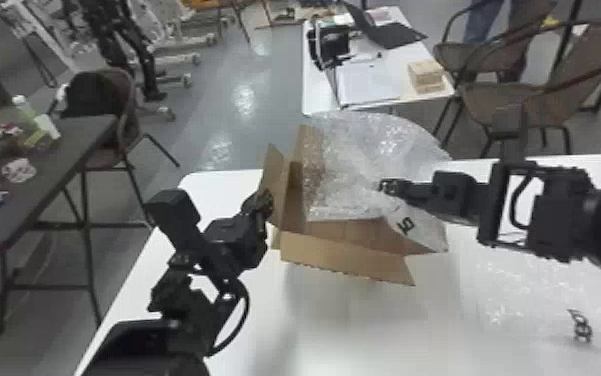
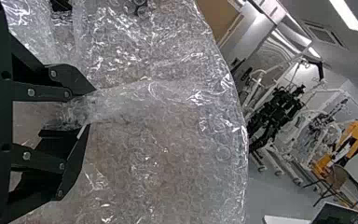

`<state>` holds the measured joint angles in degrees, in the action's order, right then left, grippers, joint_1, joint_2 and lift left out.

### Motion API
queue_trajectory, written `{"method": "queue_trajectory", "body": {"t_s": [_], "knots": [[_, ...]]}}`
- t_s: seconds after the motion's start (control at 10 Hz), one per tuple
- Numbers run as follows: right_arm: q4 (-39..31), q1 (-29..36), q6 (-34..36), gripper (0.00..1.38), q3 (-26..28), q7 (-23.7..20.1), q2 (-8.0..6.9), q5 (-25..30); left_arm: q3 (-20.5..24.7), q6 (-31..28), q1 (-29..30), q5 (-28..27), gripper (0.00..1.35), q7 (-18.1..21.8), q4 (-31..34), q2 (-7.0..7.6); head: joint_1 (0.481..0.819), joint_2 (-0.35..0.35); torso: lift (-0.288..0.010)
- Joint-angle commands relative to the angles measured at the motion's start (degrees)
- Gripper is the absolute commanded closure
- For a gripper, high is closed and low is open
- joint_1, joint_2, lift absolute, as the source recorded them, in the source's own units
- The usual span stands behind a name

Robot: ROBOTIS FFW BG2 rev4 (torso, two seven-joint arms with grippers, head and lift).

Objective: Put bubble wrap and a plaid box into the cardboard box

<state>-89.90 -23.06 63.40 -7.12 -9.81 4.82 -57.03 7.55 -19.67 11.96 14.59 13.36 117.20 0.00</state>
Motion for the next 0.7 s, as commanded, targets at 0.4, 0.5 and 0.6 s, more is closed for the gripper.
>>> {"method": "queue_trajectory", "body": {"t_s": [0.4, 0.5, 0.6], "knots": [[13.70, -4.80, -5.48, 1.02, -4.48, -5.48, -1.92, 4.91, -0.17, -0.02, -0.19, 0.09, 1.22, 0.00, -0.30, -0.15, 0.665, 0.275, -0.104], [17.22, -6.38, -6.45, 1.02, -5.27, -7.94, -2.36, 6.76, -0.34, 0.07, -0.19, 0.18, 1.22, 0.00, -0.39, -0.15, 0.666, 0.276, -0.104], [21.44, -7.79, -6.80, 1.02, -5.98, -9.96, -2.98, 7.29, -0.52, 0.16, -0.36, 0.26, 1.22, 0.00, -0.66, -0.15, 0.667, 0.276, -0.104]]}}
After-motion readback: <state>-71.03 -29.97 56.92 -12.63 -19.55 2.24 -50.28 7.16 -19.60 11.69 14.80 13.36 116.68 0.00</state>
